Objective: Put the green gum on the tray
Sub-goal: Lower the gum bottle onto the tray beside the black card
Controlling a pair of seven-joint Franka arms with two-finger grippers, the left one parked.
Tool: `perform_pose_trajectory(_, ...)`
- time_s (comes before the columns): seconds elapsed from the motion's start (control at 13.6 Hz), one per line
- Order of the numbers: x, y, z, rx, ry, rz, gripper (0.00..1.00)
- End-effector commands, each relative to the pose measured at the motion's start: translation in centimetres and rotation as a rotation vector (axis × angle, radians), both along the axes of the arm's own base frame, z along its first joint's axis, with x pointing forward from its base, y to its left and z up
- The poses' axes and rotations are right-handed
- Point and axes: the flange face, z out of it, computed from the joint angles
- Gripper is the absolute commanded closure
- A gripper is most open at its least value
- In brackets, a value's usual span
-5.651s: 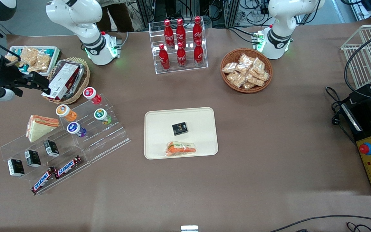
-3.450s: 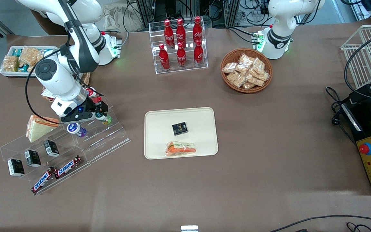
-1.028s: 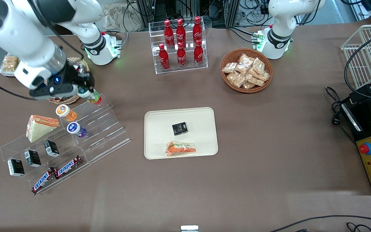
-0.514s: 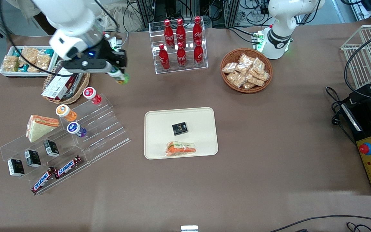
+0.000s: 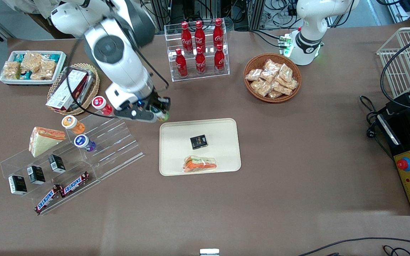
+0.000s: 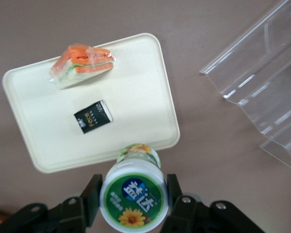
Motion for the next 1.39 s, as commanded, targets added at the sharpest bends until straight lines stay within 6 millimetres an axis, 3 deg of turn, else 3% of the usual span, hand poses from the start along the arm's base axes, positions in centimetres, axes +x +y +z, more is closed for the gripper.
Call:
perform_pose_trajectory(0.0, -0.5, 0.2, -6.1, 0.015, -0.017, -0.052, 0.88)
perform_pose_trajectory(0.22, -0.9, 0.9, -12.4, 0.014, -0.023, -0.074, 0.88)
perform_pose_trajectory(0.44, -1.9, 0.0, -17.3, 0.023, -0.052, -0.081, 0.88)
perform_pose_trajectory(0.59, -2.4, 0.0, -19.2, 0.02, -0.05, -0.081, 0.88)
perform_pose_trajectory(0.73, -2.6, -0.1, -19.5, 0.017, -0.045, -0.08, 0.87)
perform_pose_trajectory(0.81, -2.6, -0.2, -19.7, 0.015, -0.043, -0.081, 0.72)
perform_pose_trajectory(0.88, -2.6, -0.2, -19.9, 0.013, -0.04, -0.081, 0.17)
perform_pose_trajectory(0.95, -2.6, -0.2, -19.8, 0.014, -0.042, -0.081, 0.0)
perform_pose_trajectory(1.32, -2.5, -0.2, -19.8, 0.013, -0.04, -0.082, 0.0)
